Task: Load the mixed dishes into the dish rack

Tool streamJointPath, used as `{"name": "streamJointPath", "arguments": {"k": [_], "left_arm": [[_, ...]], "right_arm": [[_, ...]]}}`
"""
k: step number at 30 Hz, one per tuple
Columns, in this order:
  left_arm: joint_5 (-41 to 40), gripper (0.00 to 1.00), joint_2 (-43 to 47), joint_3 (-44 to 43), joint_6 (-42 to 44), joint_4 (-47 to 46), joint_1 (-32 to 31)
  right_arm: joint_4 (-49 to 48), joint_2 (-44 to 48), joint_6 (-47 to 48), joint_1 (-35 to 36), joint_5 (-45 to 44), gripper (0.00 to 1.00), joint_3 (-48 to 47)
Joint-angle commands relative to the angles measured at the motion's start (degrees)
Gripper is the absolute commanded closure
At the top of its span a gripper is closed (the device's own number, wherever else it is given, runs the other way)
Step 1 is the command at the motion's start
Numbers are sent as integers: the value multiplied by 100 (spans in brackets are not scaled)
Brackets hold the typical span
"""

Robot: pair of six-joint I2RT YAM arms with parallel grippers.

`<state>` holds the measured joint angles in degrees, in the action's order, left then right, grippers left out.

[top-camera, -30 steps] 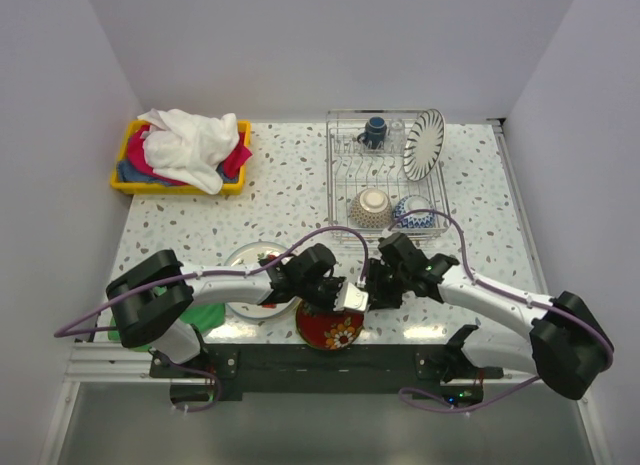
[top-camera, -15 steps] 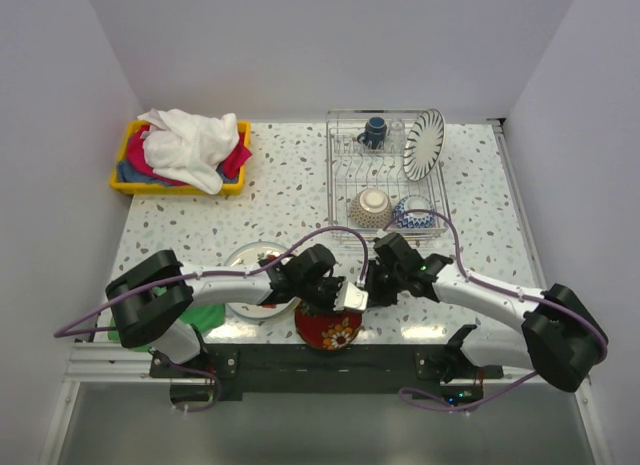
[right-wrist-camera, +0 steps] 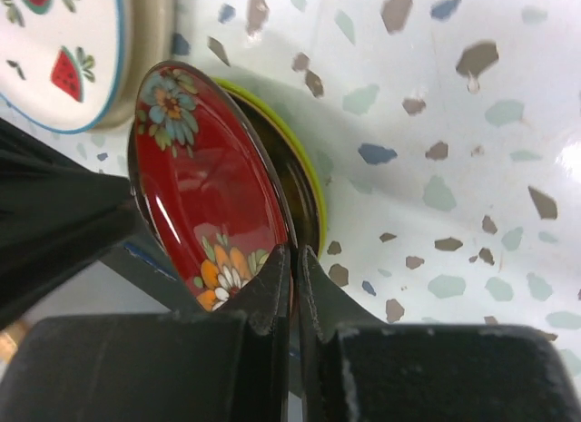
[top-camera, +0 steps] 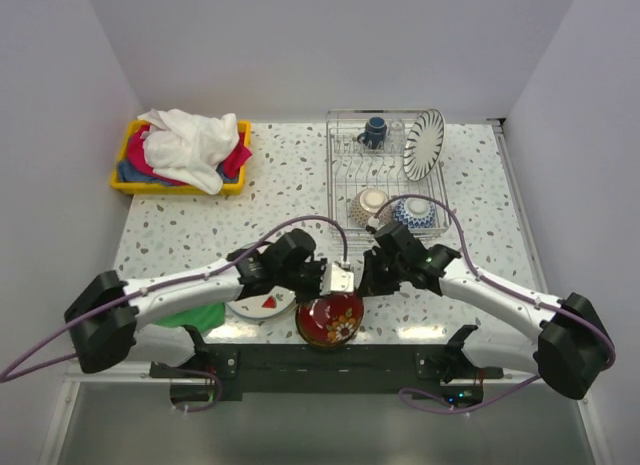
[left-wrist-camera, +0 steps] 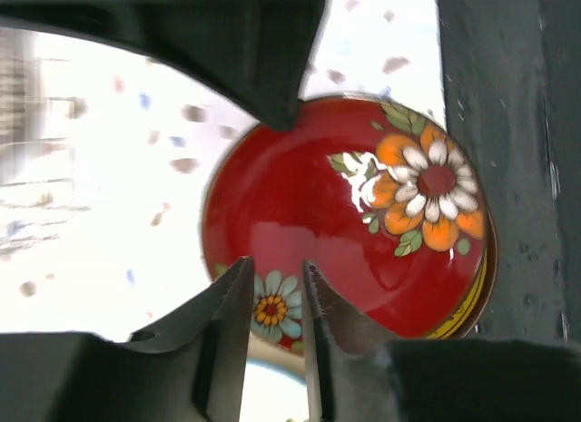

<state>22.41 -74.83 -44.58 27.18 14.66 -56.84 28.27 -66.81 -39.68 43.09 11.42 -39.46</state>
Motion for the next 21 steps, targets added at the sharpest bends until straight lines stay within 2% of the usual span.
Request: {"name": "streamJointPath", "arguments": {"k": [1,4,12,15,21], "left_arm": [[-386,64,925,203,-230,187,322],[-317,59,961,362,-458,91,699],[534,56,663,450,-283,-332,1297],[816,57,540,415,-371,-367,1351],[808,57,268,573,-547,-753,1368]], "right_arm": [[-23,36,821,-29,-184,100,-457],[-32,10,1190,-29,-114,100,-527],[-155,115,2349,-29,-245,100,-685],[-190,168,2552,-29,-219,100,-712],[-226,238,2834,-20,-158,100,-721]]}}
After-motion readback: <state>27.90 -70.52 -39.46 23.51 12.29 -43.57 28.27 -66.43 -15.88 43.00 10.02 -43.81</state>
